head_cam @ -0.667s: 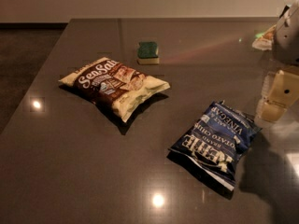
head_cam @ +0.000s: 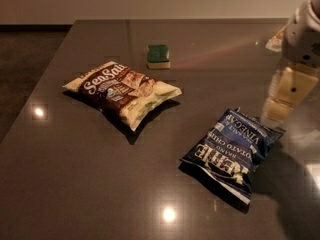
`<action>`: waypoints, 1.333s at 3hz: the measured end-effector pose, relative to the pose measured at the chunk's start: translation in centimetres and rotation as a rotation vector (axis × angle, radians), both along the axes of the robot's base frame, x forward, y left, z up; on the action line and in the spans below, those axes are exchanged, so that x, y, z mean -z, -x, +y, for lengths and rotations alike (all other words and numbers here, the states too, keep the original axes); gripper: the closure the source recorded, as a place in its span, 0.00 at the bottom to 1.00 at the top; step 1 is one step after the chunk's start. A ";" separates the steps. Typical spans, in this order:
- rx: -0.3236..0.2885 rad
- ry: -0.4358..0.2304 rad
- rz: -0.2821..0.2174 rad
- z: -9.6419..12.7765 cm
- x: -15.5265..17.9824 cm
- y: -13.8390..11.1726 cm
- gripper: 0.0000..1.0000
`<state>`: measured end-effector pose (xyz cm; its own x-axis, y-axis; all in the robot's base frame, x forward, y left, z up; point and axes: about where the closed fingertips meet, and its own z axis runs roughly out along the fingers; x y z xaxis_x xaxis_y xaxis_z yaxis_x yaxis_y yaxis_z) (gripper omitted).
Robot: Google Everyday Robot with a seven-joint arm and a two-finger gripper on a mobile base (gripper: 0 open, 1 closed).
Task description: Move brown chip bag near sponge
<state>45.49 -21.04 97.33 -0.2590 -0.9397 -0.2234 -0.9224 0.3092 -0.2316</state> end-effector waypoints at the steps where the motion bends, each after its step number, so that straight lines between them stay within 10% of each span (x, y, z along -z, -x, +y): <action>1: 0.070 -0.059 0.016 2.1 1.4 -4.9 0.00; 4: 0.048 -0.268 0.128 10.1 5.5 -12.4 0.00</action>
Offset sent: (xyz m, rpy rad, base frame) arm 0.1377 0.0711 -0.0399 0.2061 0.0679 -0.0863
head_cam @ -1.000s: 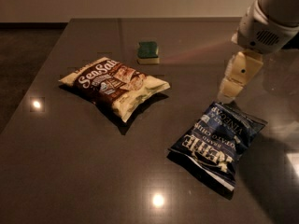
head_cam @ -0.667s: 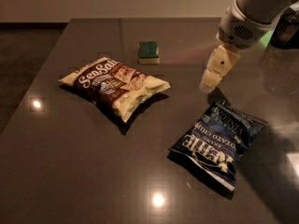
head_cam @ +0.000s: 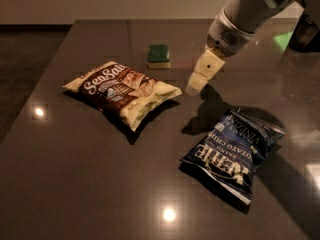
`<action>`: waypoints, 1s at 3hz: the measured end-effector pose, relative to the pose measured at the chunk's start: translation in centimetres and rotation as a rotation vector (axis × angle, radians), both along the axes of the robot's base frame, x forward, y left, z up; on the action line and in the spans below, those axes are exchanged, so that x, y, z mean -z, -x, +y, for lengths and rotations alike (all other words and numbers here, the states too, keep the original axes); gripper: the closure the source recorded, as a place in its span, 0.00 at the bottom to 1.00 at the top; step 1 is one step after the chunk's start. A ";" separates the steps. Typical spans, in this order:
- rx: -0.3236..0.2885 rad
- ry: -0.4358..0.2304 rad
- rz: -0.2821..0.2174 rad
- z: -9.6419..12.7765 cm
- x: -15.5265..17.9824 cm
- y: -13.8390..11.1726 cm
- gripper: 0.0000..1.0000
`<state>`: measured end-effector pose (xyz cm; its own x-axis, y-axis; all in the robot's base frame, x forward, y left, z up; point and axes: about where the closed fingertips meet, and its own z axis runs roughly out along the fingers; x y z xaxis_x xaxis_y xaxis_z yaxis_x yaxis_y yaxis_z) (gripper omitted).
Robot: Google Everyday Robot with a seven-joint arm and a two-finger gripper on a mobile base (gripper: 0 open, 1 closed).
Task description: Move brown chip bag near sponge
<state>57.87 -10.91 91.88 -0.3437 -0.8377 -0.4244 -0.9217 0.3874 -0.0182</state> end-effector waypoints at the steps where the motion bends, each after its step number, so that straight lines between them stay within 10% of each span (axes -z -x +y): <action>1: -0.021 -0.045 0.033 3.2 1.6 -1.1 0.00; 3: -0.058 -0.087 0.035 9.0 3.2 -2.1 0.00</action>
Offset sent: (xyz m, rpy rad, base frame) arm 0.0269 0.0988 -0.0331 0.1306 0.0481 0.0636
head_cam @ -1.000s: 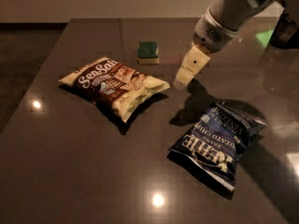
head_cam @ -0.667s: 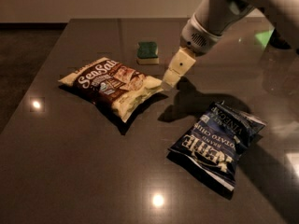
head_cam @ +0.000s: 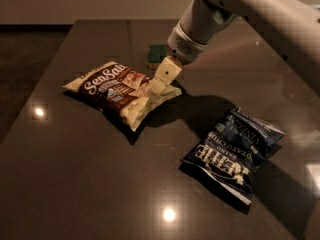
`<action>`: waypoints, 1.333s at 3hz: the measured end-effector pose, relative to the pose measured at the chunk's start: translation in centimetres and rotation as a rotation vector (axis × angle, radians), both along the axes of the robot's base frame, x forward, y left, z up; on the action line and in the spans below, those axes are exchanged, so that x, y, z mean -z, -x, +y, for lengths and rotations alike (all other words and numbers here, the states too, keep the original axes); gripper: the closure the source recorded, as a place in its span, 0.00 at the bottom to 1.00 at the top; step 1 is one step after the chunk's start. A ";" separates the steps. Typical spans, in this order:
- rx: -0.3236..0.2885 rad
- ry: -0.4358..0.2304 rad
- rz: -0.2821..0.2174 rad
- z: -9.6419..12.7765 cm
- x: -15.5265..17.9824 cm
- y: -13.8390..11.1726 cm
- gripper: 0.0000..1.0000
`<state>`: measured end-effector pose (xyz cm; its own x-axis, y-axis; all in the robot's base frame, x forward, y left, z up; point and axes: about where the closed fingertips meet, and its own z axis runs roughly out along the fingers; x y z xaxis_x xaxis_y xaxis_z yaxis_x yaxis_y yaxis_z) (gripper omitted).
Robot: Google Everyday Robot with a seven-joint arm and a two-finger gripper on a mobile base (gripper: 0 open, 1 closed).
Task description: Move brown chip bag near sponge
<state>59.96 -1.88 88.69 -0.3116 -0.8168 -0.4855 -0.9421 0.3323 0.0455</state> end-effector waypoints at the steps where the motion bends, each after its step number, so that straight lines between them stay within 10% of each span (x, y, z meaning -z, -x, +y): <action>1: -0.010 0.027 -0.008 2.2 0.6 -0.1 0.00; 3: -0.066 0.113 0.042 5.3 2.2 -0.2 0.00; 4: -0.095 0.150 0.080 6.1 2.9 0.0 0.15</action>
Offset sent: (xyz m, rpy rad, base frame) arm 0.0027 0.0608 -0.0193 -0.1217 0.0333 0.0615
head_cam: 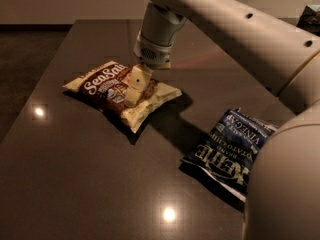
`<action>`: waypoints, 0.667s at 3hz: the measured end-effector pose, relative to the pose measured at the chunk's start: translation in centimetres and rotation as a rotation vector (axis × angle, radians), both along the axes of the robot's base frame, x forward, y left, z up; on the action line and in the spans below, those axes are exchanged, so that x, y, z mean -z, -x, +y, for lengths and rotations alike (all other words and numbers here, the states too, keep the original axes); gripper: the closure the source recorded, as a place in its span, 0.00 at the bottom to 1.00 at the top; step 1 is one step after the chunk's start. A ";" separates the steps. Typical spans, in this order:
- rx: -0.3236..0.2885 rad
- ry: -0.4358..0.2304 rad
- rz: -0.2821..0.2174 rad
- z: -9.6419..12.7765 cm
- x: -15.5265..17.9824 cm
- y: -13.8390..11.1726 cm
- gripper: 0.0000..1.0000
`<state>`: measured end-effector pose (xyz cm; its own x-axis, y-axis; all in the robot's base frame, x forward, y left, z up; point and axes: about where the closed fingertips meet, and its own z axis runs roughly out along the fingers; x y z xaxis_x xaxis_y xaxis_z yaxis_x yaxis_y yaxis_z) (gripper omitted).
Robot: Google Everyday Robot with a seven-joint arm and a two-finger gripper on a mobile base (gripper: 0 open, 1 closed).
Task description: Move brown chip bag near sponge
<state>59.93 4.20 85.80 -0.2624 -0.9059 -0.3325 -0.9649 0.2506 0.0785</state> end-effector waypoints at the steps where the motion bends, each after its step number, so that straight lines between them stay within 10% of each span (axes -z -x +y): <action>1: -0.007 0.021 0.013 0.0 0.0 -0.1 0.38; 2: -0.012 0.046 -0.009 -0.5 -0.7 -0.5 0.61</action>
Offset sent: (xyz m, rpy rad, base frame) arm 0.0109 -0.0205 0.0239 -0.0928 -0.0486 0.0202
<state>60.47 3.66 86.53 -0.2483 -0.9234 -0.2928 -0.9685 0.2418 0.0585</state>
